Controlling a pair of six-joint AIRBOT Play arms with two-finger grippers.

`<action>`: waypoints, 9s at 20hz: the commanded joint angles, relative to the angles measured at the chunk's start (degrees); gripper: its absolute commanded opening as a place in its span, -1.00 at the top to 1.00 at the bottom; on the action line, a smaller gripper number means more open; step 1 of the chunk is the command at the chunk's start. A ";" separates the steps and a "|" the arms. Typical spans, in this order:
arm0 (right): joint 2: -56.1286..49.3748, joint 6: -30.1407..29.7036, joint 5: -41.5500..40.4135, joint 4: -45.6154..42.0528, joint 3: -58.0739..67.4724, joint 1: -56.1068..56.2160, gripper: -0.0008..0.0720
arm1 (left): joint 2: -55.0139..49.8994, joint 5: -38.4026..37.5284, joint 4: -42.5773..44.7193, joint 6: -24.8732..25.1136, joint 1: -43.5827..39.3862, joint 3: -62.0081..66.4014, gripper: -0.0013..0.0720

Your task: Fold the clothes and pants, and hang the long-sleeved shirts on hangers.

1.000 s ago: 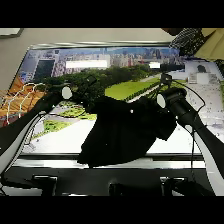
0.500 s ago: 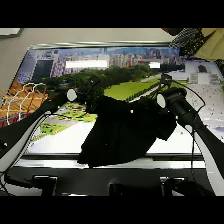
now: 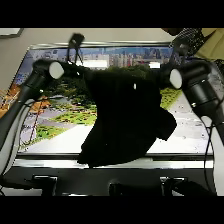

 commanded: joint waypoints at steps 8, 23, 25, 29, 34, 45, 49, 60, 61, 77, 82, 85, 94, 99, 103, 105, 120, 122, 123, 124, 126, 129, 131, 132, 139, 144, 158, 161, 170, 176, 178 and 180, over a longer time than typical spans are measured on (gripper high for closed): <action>2.99 -8.72 -0.26 0.15 29.92 0.07 0.86 | 16.61 -10.25 12.24 -26.23 -1.05 14.60 0.88; 9.90 -14.32 -31.95 5.95 29.92 0.07 0.86 | 26.32 15.02 12.20 -27.23 -1.49 14.60 0.88; 9.90 -15.85 -35.74 4.94 29.92 0.07 0.86 | 26.34 20.22 12.22 -27.17 -1.49 14.60 0.88; 9.92 -15.85 -42.99 2.51 29.92 0.07 0.86 | 26.34 23.91 12.22 -27.17 -1.49 14.60 0.88; 10.03 -15.82 -30.10 2.82 29.92 0.07 0.86 | 26.23 10.73 12.20 -27.21 -1.49 14.51 0.88; 0.31 -14.53 21.73 6.12 25.03 0.07 0.86 | 22.64 -17.20 9.81 -36.02 -4.04 -12.26 0.88; -0.94 -14.27 24.37 6.93 16.52 0.13 0.86 | 20.09 -13.29 9.81 -42.47 -5.64 -21.64 0.88; 14.05 -9.84 16.59 17.20 -7.45 0.17 0.86 | 16.96 -0.37 12.55 -41.57 -6.47 -25.42 0.88; 14.82 -9.84 17.77 17.14 -7.45 0.17 0.86 | 16.96 -0.07 13.25 -41.59 -6.47 -25.44 0.88; 6.19 -8.44 0.63 13.64 -11.63 0.17 0.86 | 10.78 1.27 13.90 -39.74 -2.16 -20.72 -0.49; 6.19 -12.46 0.26 16.28 -11.63 0.17 0.86 | 16.87 -10.51 13.92 -31.06 9.18 -19.54 -0.53; 6.16 -13.09 -0.15 16.28 -11.63 0.17 0.86 | 23.74 -10.93 13.90 -27.96 20.35 -25.29 -0.53; 6.16 -13.51 -0.13 16.26 -11.63 0.17 0.86 | 26.80 -13.27 13.51 -8.94 39.06 -39.15 -0.53; 6.16 -13.51 0.15 16.06 -11.63 0.17 0.86 | 26.80 -10.86 13.46 -6.56 40.59 -40.11 -0.54; 6.16 -13.51 0.31 16.04 -11.63 0.17 0.86 | 26.91 -11.23 6.86 4.20 48.09 -42.58 -0.54; 6.16 -13.51 0.31 16.04 -11.63 0.17 0.86 | 27.08 -12.31 3.17 11.91 50.71 -44.54 -0.54; 6.16 -13.49 0.31 16.02 -11.63 0.17 0.86 | 26.84 -3.04 -2.91 29.88 54.95 -60.02 -0.54; 6.16 -13.49 0.28 16.04 -11.63 0.17 0.86 | 26.73 -1.86 -2.89 30.56 54.95 -61.59 -0.54; 6.16 -13.46 0.28 16.02 -11.63 0.17 0.86 | 26.40 -1.25 -2.89 30.56 54.95 -62.03 -0.54; 6.16 -13.46 0.28 16.02 -11.63 0.17 0.86 | 25.88 -0.96 -2.89 30.56 54.93 -62.12 -0.54; 6.16 -13.44 0.31 16.04 -11.63 0.17 0.86 | 24.48 -0.90 -2.86 31.45 54.93 -62.12 -0.53; 6.16 -13.25 0.31 16.04 -11.63 0.17 0.86 | 22.97 0.39 -2.84 32.50 54.88 -62.12 -0.53; 6.16 -13.27 0.31 16.04 -11.63 0.17 0.85 | 22.56 1.95 -2.86 32.50 54.88 -62.12 -0.53; 6.16 -13.27 0.31 16.04 -11.63 0.17 0.85 | 22.38 2.64 -2.86 32.50 54.88 -62.12 -0.53; 6.16 -13.27 0.28 16.04 -11.63 0.17 0.85 | 20.11 3.98 -2.86 32.48 54.88 -62.12 -0.53; 6.16 -13.27 0.28 16.04 -11.63 0.17 0.85 | 19.69 3.98 -2.86 32.46 54.88 -62.12 0.32; 6.16 -13.29 1.62 15.02 -11.63 0.17 0.85 | 26.91 4.00 -11.21 32.22 53.53 -51.65 0.88; 6.16 -13.29 1.62 14.95 -11.63 0.17 0.85 | 29.40 3.98 -13.94 32.22 48.96 -47.58 0.88; 6.16 -11.54 -0.04 7.85 -11.63 0.11 0.86 | 33.83 -5.62 -14.64 32.26 18.29 -44.63 0.88; 5.92 -7.26 -2.67 -0.35 -11.63 0.11 0.86 | 33.86 -12.33 -14.67 29.83 -1.36 -44.83 0.88; 5.92 -7.06 -2.60 -1.64 -11.63 0.11 0.86 | 33.88 -16.00 -14.84 29.59 -4.66 -45.48 0.88; 5.92 -6.73 -2.23 -2.49 -11.63 0.11 0.86 | 34.10 -17.84 -14.84 29.14 -6.54 -46.99 0.88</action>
